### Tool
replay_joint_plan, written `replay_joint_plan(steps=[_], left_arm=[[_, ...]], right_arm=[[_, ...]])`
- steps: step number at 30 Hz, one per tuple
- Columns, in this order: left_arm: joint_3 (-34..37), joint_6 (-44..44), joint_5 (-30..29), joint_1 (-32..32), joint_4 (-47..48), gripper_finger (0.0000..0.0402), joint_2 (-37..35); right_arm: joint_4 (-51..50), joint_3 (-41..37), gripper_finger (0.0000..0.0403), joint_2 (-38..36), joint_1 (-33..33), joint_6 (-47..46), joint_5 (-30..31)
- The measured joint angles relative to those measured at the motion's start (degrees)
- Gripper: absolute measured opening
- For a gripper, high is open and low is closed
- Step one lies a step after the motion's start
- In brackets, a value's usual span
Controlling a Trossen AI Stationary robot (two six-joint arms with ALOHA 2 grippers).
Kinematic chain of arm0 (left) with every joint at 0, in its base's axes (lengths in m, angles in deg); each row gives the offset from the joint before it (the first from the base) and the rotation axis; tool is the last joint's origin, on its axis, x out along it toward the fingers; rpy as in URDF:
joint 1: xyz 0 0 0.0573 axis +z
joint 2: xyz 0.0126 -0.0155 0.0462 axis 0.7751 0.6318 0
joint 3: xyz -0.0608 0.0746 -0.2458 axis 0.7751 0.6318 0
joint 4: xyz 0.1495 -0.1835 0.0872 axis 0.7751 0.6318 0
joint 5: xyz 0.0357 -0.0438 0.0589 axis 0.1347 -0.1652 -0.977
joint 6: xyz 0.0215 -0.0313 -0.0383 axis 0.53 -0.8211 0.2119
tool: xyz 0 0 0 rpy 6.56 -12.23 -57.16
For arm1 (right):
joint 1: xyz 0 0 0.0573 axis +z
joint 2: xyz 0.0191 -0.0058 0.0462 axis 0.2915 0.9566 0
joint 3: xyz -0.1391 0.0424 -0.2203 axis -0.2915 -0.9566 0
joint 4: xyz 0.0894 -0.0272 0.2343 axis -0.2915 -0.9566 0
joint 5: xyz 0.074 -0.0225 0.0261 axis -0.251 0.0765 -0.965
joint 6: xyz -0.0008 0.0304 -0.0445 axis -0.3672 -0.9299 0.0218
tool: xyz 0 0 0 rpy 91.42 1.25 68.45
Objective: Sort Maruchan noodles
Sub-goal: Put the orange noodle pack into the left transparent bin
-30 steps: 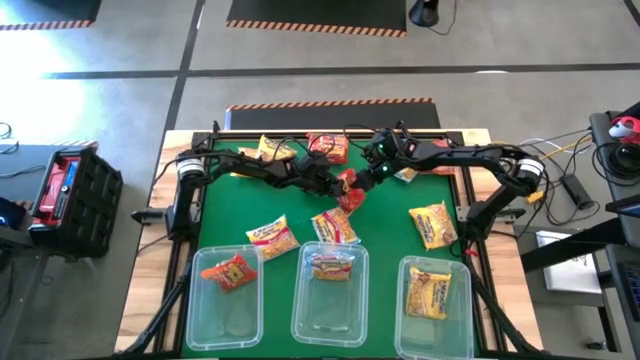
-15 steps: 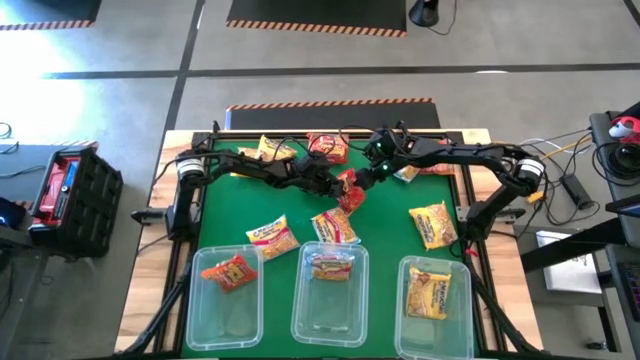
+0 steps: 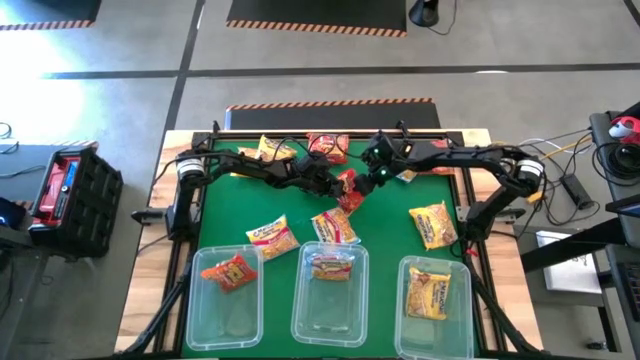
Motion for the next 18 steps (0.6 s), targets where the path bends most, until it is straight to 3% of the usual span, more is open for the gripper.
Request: replay_joint_plan(steps=[18], left_arm=[[0.0, -0.2, -0.7, 0.1, -0.3, 0.0149, 0.0]], right_arm=[[4.0, 0.1, 0.0213, 5.4, 1.2, -1.1, 1.4]])
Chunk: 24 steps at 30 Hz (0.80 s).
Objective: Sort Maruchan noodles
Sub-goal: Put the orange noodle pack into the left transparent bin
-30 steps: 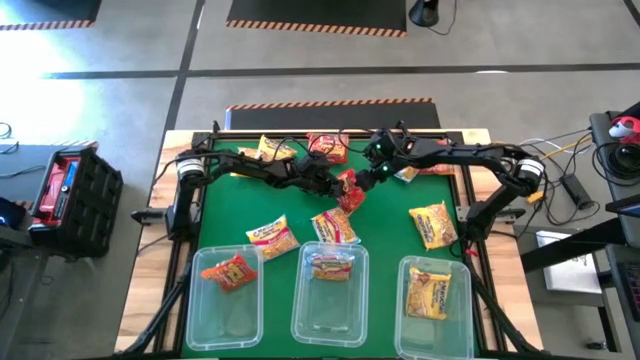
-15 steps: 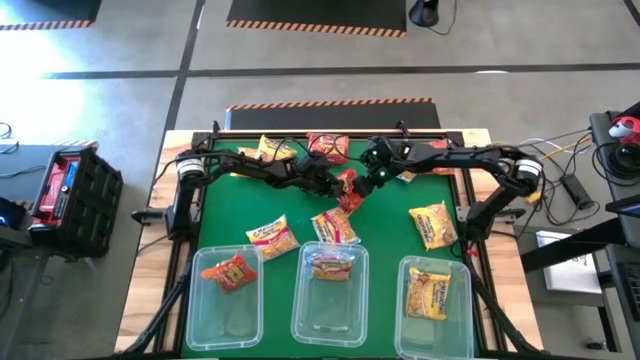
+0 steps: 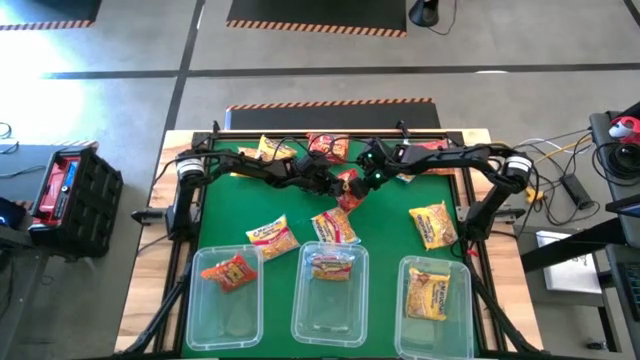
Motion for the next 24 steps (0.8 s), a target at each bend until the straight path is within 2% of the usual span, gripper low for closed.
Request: replay_joint_plan(steps=[5, 16, 24], left_arm=[[0.0, 0.0, -0.1, 0.0, -0.1, 0.0149, 0.0], [-0.1, -0.8, 1.3, 0.2, -0.3, 0.0149, -0.3], [0.1, 2.5, 3.1, 0.7, 0.3, 0.0149, -4.6]], right_arm=[[0.3, 0.0, 0.0191, 0.3, 0.1, 0.0, 0.1], [0.3, 0.0, 0.0103, 0.2, 0.0, -1.0, 0.1], [-0.6, 0.0, 0.0088, -0.2, -1.0, 1.3, -1.4]])
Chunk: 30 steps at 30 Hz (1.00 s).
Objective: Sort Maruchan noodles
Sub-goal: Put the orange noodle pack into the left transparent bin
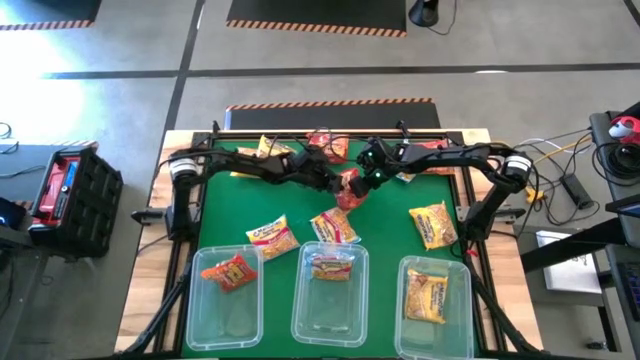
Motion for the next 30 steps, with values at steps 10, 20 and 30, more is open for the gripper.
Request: replay_joint_plan(steps=[10, 20, 30], left_arm=[[-0.1, 17.4, 6.9, 0.1, 2.9, 0.0149, -7.4], [-0.1, 27.7, 6.6, 1.3, 5.6, 0.0149, -13.4], [-0.1, 30.6, 6.7, 0.2, 14.7, 0.0149, -15.7]], right_arm=[[-15.4, 4.6, 0.0088, -1.3, 0.0, 23.4, -4.4], [-29.1, 17.4, 0.0084, -1.5, 0.0, 42.4, -4.3], [-31.4, 19.4, 0.0084, -1.6, 0.0, 42.6, 1.8]])
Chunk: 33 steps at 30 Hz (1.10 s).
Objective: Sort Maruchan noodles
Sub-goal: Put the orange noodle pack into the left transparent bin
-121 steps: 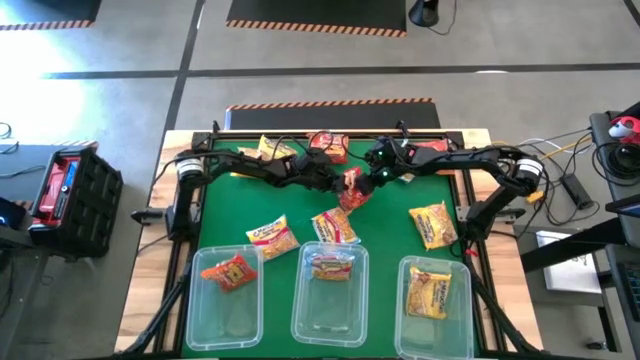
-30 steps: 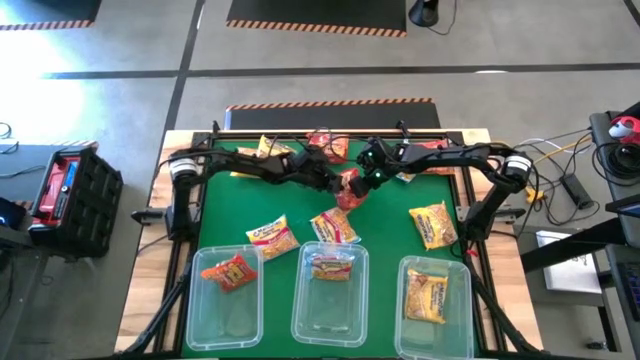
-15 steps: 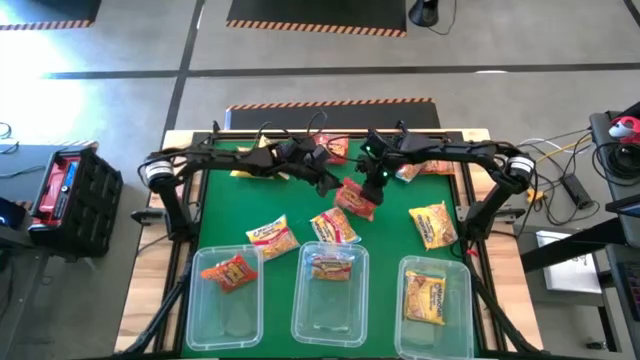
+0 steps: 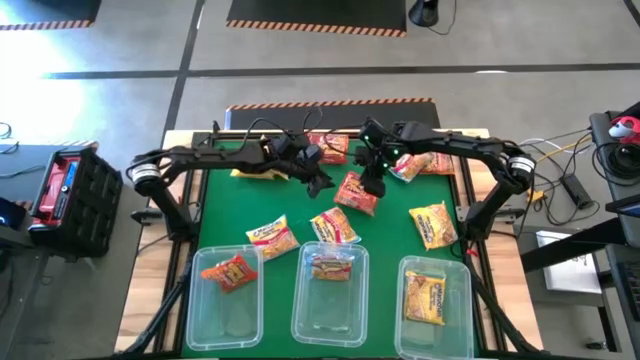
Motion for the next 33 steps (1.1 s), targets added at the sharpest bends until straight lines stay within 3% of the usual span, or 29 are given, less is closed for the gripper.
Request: replay_joint_plan(steps=[4, 8, 15, 20, 25, 33], left_arm=[[0.0, -3.3, -4.5, -0.5, -0.3, 0.0149, 2.4], [0.0, -10.3, -11.0, -0.4, -1.3, 0.0149, 5.8], [0.0, -14.5, -4.5, -0.4, -12.9, 0.0149, 11.2], [-0.1, -18.6, -3.5, -0.2, -17.0, 0.0149, 14.3], [-0.4, -21.9, -0.4, -0.2, -20.8, 0.0149, 17.2], [-0.6, -23.1, -1.0, 0.5, -20.3, 0.0149, 18.6]], right_arm=[[1.9, -2.8, 0.009, 0.0, -1.1, -4.9, 0.2], [2.6, -6.3, 0.0105, 0.1, -4.2, -15.6, 0.3], [8.5, -16.0, 0.0116, -1.1, -8.3, -27.8, -5.0], [16.2, -21.6, 0.0114, -1.6, -8.9, -35.1, -8.1], [18.7, -22.7, 0.0116, -2.9, -8.7, -35.4, -8.3], [19.8, -22.1, 0.0112, -4.8, -8.7, -35.4, -8.2]])
